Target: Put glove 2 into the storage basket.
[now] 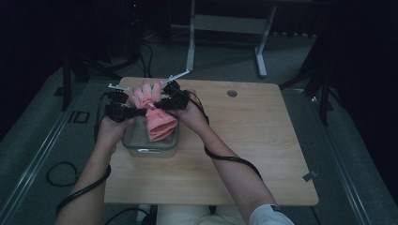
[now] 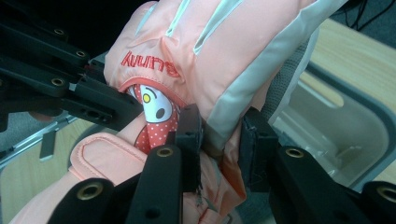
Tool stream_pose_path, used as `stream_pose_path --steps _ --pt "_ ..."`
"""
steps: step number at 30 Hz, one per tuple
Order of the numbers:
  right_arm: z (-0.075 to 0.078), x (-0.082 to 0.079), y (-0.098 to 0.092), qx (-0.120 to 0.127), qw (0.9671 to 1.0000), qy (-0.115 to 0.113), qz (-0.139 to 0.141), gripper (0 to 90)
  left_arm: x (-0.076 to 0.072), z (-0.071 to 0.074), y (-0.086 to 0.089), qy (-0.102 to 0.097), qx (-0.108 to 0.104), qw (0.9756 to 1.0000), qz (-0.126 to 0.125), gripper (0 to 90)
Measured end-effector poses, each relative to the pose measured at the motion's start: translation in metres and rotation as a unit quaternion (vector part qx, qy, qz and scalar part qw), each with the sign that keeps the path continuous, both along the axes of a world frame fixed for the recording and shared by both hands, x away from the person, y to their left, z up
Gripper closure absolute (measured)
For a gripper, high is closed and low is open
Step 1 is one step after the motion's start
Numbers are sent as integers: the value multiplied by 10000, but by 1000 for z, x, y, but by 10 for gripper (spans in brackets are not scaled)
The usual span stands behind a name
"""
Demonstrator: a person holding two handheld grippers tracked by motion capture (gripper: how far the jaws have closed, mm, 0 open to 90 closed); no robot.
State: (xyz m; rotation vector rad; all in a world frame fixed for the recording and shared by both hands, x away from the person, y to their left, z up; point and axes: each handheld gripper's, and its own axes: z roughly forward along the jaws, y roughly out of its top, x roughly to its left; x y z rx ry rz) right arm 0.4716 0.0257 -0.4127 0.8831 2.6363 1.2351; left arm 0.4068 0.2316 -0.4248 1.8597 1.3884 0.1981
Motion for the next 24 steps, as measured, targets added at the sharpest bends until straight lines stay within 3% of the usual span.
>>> stream_pose_path --steps 12,24 --pt "-38 9 8 -129 9993 329 -110 721 14 -30 2 441 183 9989 13 782" --pt "-66 21 9 -166 9968 764 -189 713 27 -53 1 881 248 9957 124 779"
